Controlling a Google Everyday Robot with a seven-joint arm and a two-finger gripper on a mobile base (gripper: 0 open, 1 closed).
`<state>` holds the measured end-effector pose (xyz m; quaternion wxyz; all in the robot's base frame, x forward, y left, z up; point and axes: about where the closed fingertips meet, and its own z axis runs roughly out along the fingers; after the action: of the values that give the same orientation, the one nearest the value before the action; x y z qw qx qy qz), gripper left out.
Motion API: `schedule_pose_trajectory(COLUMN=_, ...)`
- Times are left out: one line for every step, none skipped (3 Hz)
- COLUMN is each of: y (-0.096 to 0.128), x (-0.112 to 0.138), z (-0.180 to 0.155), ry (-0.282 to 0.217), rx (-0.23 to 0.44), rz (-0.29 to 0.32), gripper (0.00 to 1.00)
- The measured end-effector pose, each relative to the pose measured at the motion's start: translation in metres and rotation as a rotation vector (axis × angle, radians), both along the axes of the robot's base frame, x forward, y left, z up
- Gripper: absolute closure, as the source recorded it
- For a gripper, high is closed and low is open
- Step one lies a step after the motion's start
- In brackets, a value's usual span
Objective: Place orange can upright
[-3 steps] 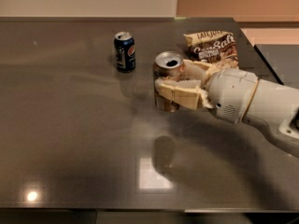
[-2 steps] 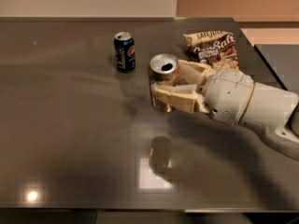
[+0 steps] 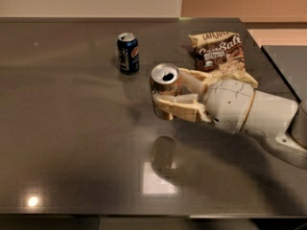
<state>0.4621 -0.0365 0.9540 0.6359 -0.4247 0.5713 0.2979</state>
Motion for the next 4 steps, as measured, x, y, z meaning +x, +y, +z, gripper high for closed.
schedule_pose_trajectory(y=0.001, x=0.001, z=-0.011, ry=0.033, rx=0.017, rz=0.009, gripper=1.0)
schedule_pose_trajectory(y=0.003, x=0.002, z=-0.024, ry=0.074, rx=0.054, rz=0.022, gripper=1.0)
schedule_pose_trajectory(y=0.005, x=0.003, z=-0.034, ry=0.096, rx=0.087, rz=0.035, gripper=1.0)
schedule_pose_trajectory(y=0.005, x=0.004, z=-0.043, ry=0.117, rx=0.099, rz=0.036, gripper=1.0)
